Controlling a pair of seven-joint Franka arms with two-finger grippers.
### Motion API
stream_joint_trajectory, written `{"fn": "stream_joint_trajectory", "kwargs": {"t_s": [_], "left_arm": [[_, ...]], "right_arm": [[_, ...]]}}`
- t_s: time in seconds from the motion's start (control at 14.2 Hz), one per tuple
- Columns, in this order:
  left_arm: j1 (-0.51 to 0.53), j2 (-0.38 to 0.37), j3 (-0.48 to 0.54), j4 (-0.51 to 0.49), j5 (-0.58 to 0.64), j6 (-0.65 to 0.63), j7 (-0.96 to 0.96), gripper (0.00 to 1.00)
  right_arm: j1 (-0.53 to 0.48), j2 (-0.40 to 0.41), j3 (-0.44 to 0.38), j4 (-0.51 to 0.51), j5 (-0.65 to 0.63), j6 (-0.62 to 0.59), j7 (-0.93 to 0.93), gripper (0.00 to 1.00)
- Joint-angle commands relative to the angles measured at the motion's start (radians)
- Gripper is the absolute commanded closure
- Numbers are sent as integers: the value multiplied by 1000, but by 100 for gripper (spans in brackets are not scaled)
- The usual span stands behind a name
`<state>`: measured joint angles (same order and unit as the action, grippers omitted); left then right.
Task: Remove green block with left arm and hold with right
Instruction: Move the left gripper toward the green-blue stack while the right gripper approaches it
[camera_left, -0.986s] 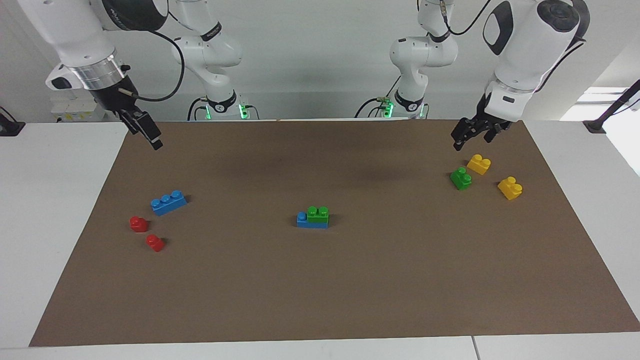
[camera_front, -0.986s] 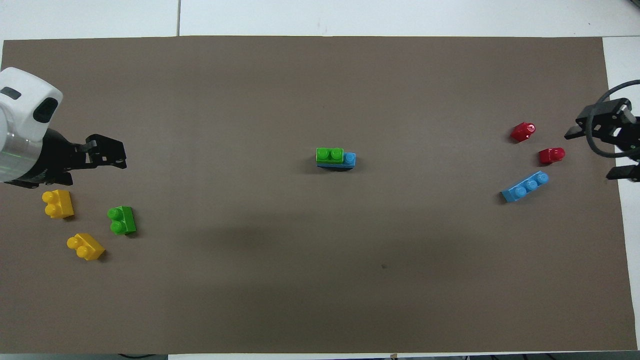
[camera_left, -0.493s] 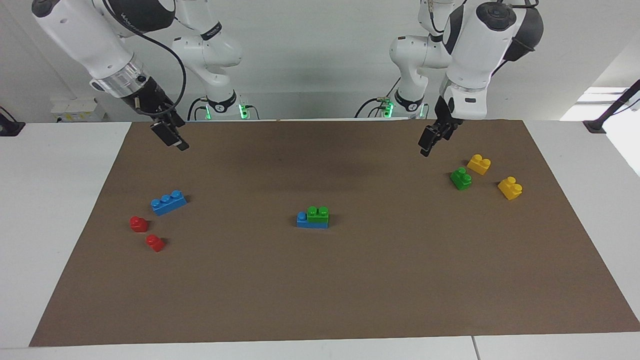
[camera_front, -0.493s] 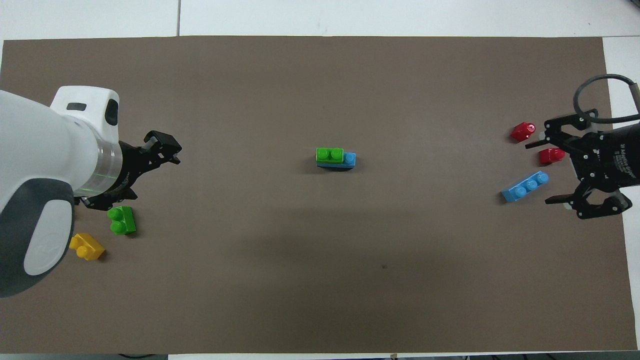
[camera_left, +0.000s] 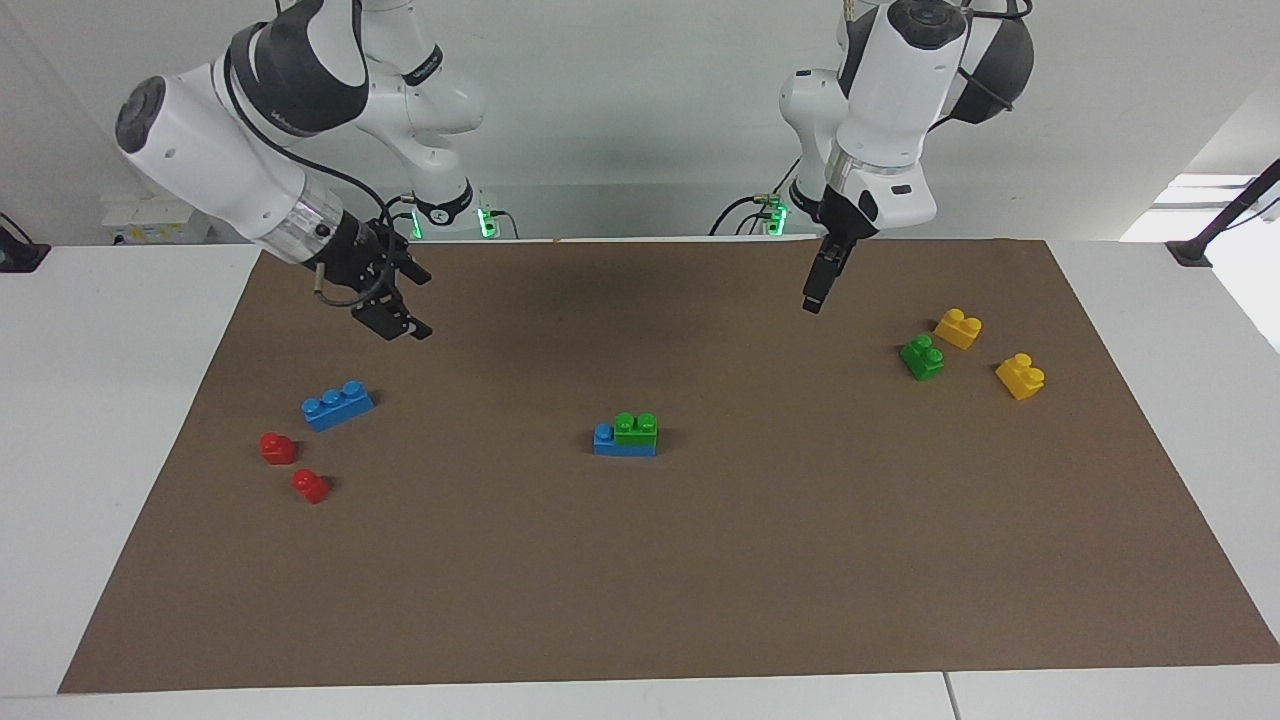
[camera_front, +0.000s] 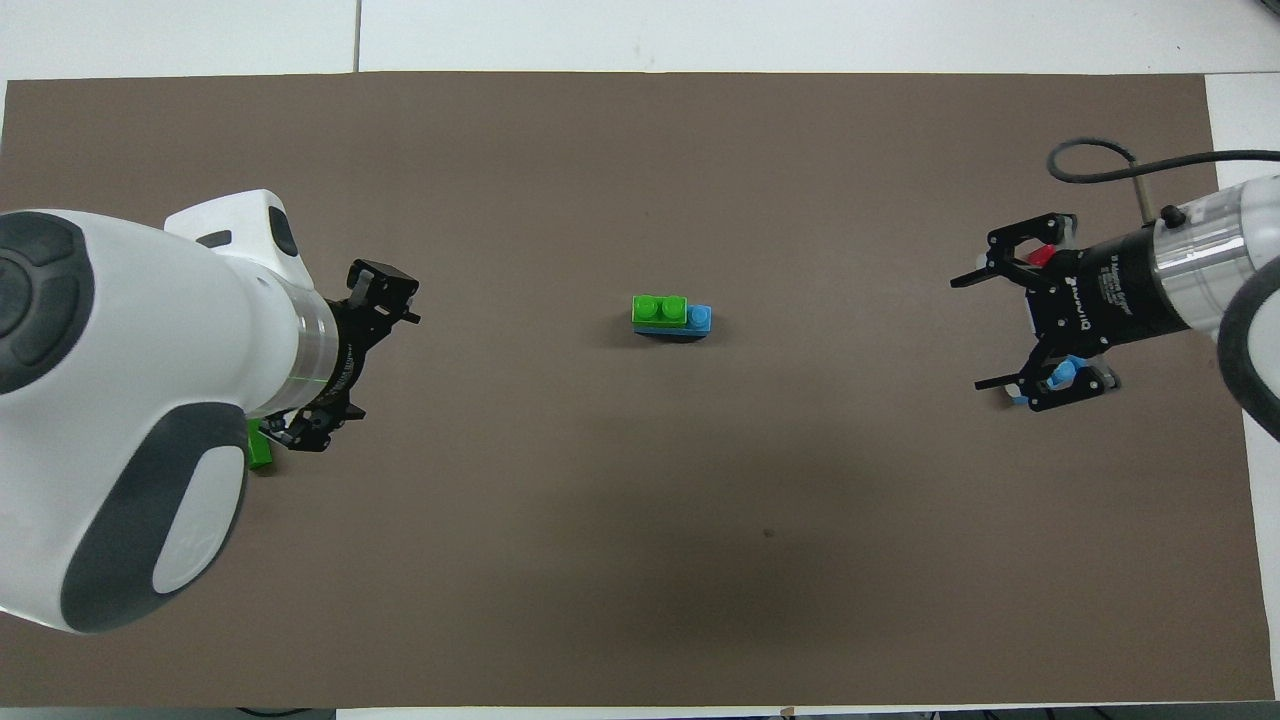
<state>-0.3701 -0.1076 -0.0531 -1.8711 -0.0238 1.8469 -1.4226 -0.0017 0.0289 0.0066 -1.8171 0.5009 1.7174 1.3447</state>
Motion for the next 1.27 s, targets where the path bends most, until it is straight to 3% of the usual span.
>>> {"fn": "stream_joint_trajectory", "kwargs": {"t_s": [0.0,0.28,0.56,0.92,1.2], "left_arm": [[-56,-21,15,-49,-30,44,-175,0],[-131,28,15,-48,-62,69,-396,0],[-220,143,15,-33,-62,182,-599,0],[-251,299,15,79,-62,241,-731,0],[-259,377,15,121,-59,279,-782,0]], "right_arm": [[5,55,3,7,37,42,28,3],[63,111,3,4,67,152,40,3],[127,157,3,-16,73,273,73,3],[187,201,3,-21,116,376,86,3],[248,218,3,-34,117,461,139,3]]}}
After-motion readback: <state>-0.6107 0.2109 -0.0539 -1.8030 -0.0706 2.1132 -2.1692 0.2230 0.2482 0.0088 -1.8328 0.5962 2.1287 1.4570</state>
